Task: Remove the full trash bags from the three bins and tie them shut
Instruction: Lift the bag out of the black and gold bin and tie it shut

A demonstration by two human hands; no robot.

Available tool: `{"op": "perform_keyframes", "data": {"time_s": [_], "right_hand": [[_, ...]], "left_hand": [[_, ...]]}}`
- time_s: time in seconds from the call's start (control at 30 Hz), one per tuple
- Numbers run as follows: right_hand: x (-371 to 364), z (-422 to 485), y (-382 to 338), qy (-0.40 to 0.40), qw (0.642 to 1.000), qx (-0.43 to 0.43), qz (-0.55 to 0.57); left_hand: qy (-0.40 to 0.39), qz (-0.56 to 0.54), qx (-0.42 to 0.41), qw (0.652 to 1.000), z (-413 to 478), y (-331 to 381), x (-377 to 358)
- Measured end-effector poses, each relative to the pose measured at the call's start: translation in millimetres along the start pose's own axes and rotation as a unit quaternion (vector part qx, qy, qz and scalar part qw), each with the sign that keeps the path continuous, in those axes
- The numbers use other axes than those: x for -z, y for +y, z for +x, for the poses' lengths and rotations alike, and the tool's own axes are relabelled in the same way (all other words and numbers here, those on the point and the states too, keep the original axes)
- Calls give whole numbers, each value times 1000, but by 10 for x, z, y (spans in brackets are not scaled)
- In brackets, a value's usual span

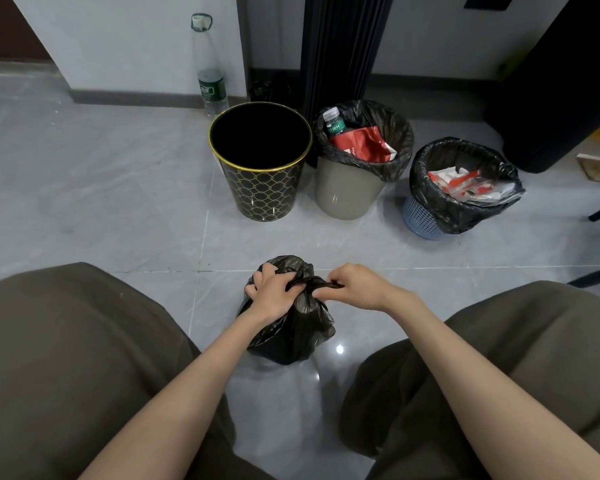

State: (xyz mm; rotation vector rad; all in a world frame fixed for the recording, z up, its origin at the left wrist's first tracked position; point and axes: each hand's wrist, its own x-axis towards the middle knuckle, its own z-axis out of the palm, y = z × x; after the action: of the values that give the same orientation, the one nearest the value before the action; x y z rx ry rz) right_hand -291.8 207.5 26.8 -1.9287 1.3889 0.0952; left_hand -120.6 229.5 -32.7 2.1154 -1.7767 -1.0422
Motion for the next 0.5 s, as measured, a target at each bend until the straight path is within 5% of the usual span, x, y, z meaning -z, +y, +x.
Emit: {"op": "perform_keyframes", "data": {"time_s": [0.07, 0.17, 0.23, 0.37, 0.5], "right_hand": [[3, -18, -16, 5, 986, -20, 165], [-62, 6, 59, 53, 910, -115, 396], [-141, 0, 76, 77, 877, -150, 449], [-263, -5, 80, 133, 936, -96, 311], [-280, 12, 99, 159, 986, -53, 7]], "left_hand": [[0, 2, -6, 1000, -14, -11, -9], [-15, 3, -4, 1000, -25, -10, 1], [-30, 9, -8, 999, -44, 13, -8], [-42, 24, -7, 999, -72, 58, -26], [-48, 20, -10, 999, -58, 35, -5]]}}
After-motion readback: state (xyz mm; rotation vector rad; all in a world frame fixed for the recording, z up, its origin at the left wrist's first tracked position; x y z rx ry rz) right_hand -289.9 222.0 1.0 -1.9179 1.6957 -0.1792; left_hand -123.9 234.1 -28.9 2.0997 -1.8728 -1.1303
